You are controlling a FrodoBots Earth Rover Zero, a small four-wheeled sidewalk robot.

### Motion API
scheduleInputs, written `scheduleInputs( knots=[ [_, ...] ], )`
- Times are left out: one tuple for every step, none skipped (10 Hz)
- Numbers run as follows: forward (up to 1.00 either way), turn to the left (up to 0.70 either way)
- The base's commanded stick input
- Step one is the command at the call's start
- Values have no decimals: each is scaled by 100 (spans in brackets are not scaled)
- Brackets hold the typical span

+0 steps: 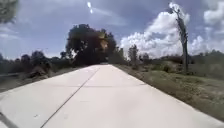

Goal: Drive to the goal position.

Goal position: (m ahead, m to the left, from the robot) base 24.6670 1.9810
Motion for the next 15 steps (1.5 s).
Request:
scheduleInputs(
  knots=[
    [85, 0],
    [85, 0],
    [85, 0],
    [85, 0],
    [85, 0],
    [85, 0],
    [85, 0],
    [85, 0],
    [85, 0],
    [85, 0],
    [85, 0],
    [85, 0],
    [85, 0],
    [85, 22],
    [85, 23]
  ],
)
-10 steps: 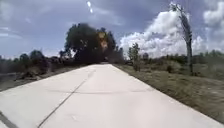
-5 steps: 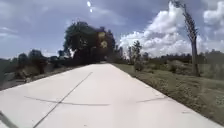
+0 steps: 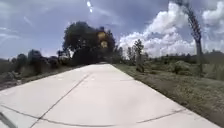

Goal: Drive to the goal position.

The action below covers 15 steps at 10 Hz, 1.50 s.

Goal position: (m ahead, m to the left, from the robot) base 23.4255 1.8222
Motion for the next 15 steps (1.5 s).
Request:
scheduleInputs(
  knots=[
    [85, 0],
    [85, 0],
    [85, 0],
    [85, 0],
    [85, 0],
    [85, 0],
    [85, 0],
    [85, 0],
    [85, 0],
    [85, 4],
    [85, 30],
    [85, 34],
    [85, 34],
    [85, 34],
    [85, 27]
  ],
)
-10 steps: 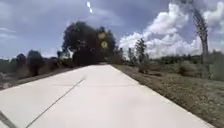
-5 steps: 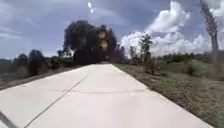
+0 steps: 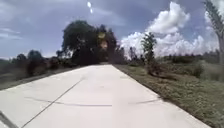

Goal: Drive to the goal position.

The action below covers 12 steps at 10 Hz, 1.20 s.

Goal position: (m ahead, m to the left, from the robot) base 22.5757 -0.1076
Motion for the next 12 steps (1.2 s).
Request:
scheduleInputs(
  knots=[
    [85, 6],
    [85, 0],
    [85, 0],
    [85, 0],
    [85, 0],
    [85, 0],
    [85, 0],
    [85, 0],
    [85, 0],
    [85, 0],
    [85, 0],
    [85, 0]
  ],
)
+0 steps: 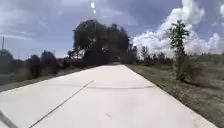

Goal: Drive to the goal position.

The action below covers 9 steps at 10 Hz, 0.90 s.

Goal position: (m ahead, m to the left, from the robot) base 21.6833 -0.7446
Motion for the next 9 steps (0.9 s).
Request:
scheduleInputs(
  knots=[
    [85, 0],
    [85, 0],
    [85, 0],
    [85, 0],
    [85, 0],
    [85, 0],
    [85, 0],
    [85, 0],
    [85, 0]
  ],
)
